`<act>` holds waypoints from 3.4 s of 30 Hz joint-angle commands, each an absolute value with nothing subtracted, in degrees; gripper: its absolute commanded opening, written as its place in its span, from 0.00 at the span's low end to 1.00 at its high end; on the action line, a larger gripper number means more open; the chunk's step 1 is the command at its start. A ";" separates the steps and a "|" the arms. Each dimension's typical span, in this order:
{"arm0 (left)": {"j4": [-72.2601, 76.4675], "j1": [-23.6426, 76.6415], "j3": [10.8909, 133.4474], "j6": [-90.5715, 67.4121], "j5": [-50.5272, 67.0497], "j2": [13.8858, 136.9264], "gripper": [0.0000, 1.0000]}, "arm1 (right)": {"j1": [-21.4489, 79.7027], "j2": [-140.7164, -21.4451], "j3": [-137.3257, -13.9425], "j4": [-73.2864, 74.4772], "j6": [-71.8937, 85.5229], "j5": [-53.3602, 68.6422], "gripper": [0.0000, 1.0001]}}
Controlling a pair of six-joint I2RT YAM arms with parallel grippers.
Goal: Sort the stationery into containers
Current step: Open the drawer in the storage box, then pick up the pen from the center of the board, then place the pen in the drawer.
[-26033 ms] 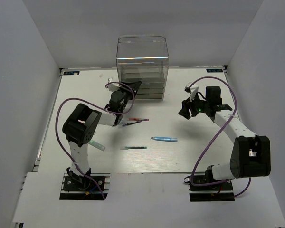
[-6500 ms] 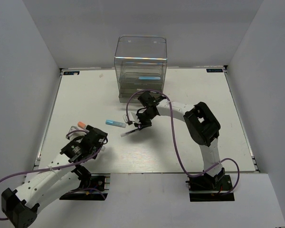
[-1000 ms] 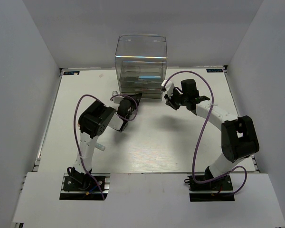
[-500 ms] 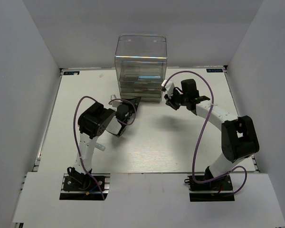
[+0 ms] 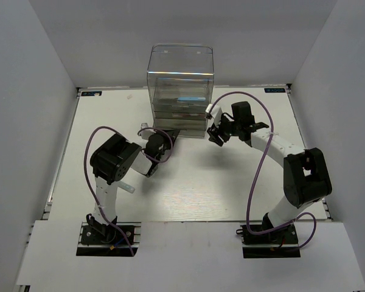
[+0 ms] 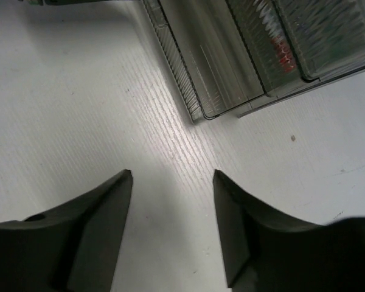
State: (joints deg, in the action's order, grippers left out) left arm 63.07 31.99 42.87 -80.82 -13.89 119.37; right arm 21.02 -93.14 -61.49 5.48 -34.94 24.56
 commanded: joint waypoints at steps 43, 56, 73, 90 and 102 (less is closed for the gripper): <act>-50.68 32.70 36.30 -81.64 -23.74 44.13 1.00 | 42.62 -114.76 -89.99 27.42 -40.08 32.61 0.64; -63.72 32.70 34.37 -93.33 -21.18 41.67 1.00 | 49.75 -127.09 -100.55 25.23 -34.55 25.84 0.70; -62.23 32.70 31.56 -95.62 -21.18 41.66 1.00 | 51.06 -133.50 -102.75 20.39 -32.34 22.24 0.57; -53.96 32.17 28.47 -95.62 -24.34 49.21 1.00 | 46.67 -117.70 -92.03 20.75 -35.50 19.78 0.00; -53.96 31.64 33.39 -89.74 -26.81 62.74 1.00 | 40.26 -104.41 -88.24 21.01 -46.65 13.19 0.00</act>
State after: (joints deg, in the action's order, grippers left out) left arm -54.13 31.99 31.29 -91.39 -24.53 61.58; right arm 40.69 -105.62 -88.18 20.82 -41.21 16.10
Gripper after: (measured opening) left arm 0.997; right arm 0.338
